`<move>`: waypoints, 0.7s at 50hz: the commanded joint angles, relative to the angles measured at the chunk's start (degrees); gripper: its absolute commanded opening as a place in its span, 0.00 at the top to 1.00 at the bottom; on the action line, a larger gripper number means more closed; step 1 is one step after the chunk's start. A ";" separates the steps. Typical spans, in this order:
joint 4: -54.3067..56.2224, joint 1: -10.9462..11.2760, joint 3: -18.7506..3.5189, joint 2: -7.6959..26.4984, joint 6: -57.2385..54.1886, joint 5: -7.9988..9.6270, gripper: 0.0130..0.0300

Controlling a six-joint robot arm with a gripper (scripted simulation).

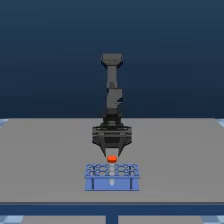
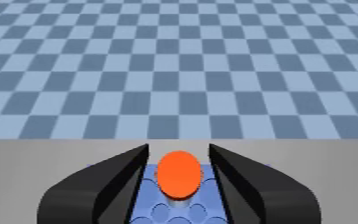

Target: Pick up the centrifuge tube on the rack

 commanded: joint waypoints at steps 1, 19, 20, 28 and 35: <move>-0.03 0.00 0.50 0.72 0.03 -1.75 0.00; -0.08 0.00 2.28 3.92 0.09 -6.74 0.00; -0.08 0.00 2.28 3.92 0.09 -6.74 0.00; -0.08 0.00 2.48 4.34 0.09 -7.36 0.00; -0.08 0.00 2.48 4.34 0.09 -7.36 0.00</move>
